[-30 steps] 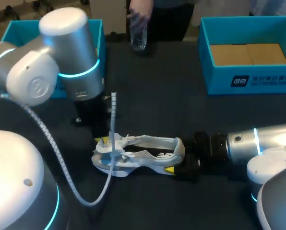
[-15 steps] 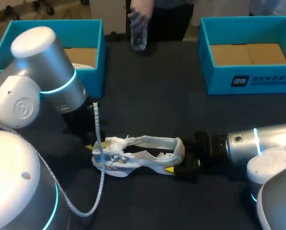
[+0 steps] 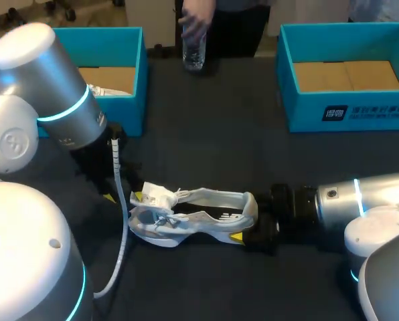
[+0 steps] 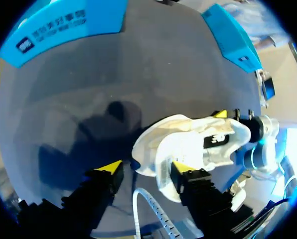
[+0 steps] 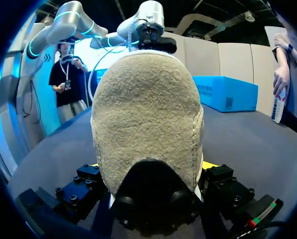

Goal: Take the shoe out of the shoebox, open the shoe tongue, remove and reinsert the insole, then place the shoe into the shoebox

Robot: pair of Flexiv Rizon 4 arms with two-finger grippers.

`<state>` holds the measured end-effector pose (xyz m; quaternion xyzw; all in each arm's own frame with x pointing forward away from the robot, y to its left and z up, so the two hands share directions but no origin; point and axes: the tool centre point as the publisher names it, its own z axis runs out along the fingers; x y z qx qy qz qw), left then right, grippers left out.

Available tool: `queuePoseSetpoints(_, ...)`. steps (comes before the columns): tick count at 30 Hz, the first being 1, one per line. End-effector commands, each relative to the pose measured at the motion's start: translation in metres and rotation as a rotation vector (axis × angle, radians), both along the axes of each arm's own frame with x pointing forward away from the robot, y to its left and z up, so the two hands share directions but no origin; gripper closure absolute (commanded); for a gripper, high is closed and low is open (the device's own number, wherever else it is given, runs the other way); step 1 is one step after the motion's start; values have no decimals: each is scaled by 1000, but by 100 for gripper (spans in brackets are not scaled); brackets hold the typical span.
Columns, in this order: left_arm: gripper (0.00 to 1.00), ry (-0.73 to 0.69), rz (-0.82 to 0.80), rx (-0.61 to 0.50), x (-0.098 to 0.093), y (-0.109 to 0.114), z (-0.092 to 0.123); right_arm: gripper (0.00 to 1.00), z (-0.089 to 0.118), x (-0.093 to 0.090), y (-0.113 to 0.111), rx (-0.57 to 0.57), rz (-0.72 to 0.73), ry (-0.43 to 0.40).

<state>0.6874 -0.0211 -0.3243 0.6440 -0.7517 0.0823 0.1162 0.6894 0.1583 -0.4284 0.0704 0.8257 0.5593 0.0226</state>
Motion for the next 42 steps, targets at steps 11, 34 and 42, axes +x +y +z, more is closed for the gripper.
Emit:
queuePoseSetpoints(11,33,-69,-168,7,1,-3,85,100,-3,-1,3,-4,-1,-1)
queuePoseSetpoints(34,100,21,-613,42,3,-23,148,100,-3,-1,3,-4,-1,-1)
queuePoseSetpoints(42,100,-17,-743,77,-6,-26,149,100,-3,-1,3,-4,-1,-1)
